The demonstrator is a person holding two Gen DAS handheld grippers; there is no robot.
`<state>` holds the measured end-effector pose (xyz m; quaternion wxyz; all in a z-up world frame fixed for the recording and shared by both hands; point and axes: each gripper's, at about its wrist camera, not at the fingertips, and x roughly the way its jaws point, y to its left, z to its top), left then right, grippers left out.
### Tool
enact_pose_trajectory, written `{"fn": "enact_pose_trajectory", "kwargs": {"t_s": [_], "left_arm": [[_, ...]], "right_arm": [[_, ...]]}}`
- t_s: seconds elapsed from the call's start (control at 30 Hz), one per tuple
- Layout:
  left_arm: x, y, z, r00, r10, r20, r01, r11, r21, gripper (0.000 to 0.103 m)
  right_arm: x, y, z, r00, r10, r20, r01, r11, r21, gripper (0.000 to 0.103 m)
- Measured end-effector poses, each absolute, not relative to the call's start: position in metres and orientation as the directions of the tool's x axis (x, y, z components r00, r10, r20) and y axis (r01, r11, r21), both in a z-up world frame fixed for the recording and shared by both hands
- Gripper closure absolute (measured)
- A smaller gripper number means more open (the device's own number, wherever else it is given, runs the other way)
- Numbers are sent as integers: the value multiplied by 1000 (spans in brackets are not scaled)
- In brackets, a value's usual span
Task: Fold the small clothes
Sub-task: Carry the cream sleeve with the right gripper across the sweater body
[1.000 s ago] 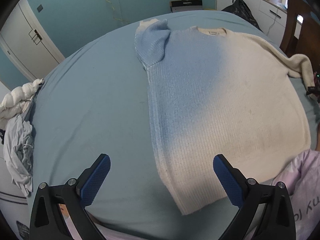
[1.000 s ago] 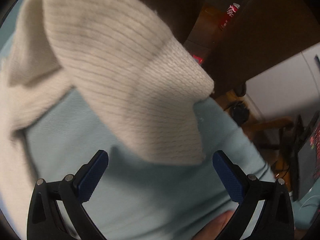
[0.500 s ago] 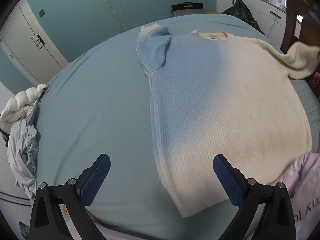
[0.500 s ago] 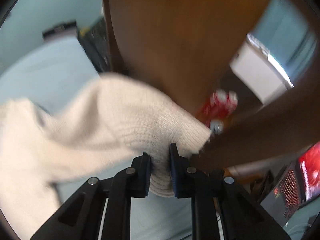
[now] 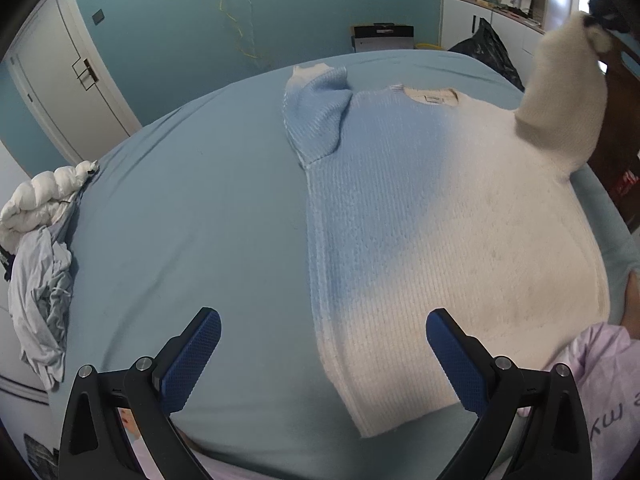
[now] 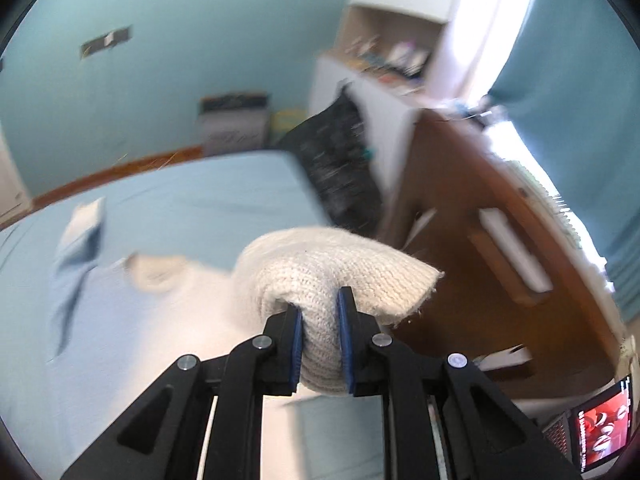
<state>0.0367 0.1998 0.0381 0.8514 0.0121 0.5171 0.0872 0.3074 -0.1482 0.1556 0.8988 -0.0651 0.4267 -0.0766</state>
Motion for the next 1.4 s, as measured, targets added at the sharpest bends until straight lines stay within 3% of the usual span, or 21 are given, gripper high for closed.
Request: {"fn": "enact_pose_trajectory", "kwargs": {"t_s": [0.1,0.17,0.23,0.27,0.37,0.43,0.5,0.67,0.87,0.97,1.03,1.1,1.23,1.4], "left_arm": [[36,203,40,457,144,-878,-135,987,92,0],[35,204,41,463,145,-874,-139,986,89,0],[33,206,43,469,138,-872,-141,987,81,0],[32,207,42,469,133,-873,-140,987,75,0],[32,209,38,456,133,-880,-139,987,77,0],[32,210,36,450,130,-883,-137,988,75,0],[32,210,36,449,128,-884,-139,988,72,0],[32,209,35,446,135,-885,-142,987,79,0],[32,207,31,436,161,-885,-135,984,113,0],[34,208,29,430,192,-882,-148,979,141,0],[36,210,27,419,187,-889,-155,979,133,0],[37,209,26,415,174,-893,-153,981,119,0],[37,205,27,427,176,-887,-133,983,131,0],[34,208,36,442,178,-879,-153,981,122,0]], "right_arm": [[300,-94,130,571,-48,-820,-70,992,-107,90],[287,-65,98,501,103,-859,-204,979,-2,82],[265,-47,72,387,278,-879,-367,921,130,51],[260,-41,63,351,326,-878,-398,901,176,45],[256,-66,41,356,356,-864,-345,909,233,37],[262,-96,27,377,351,-857,-260,928,266,18],[267,-122,14,418,261,-870,-155,964,214,12],[259,-204,-90,321,-52,-946,17,999,-49,12],[243,-245,-186,213,-239,-947,21,970,-240,12],[264,-264,-188,257,-299,-919,105,954,-281,14],[262,-298,-175,303,-439,-846,287,889,-358,16],[250,-352,-170,232,-558,-797,494,773,-398,16],[222,-416,-197,162,-351,-922,540,814,-215,16],[211,-372,-181,292,-262,-920,398,908,-132,16]]}}
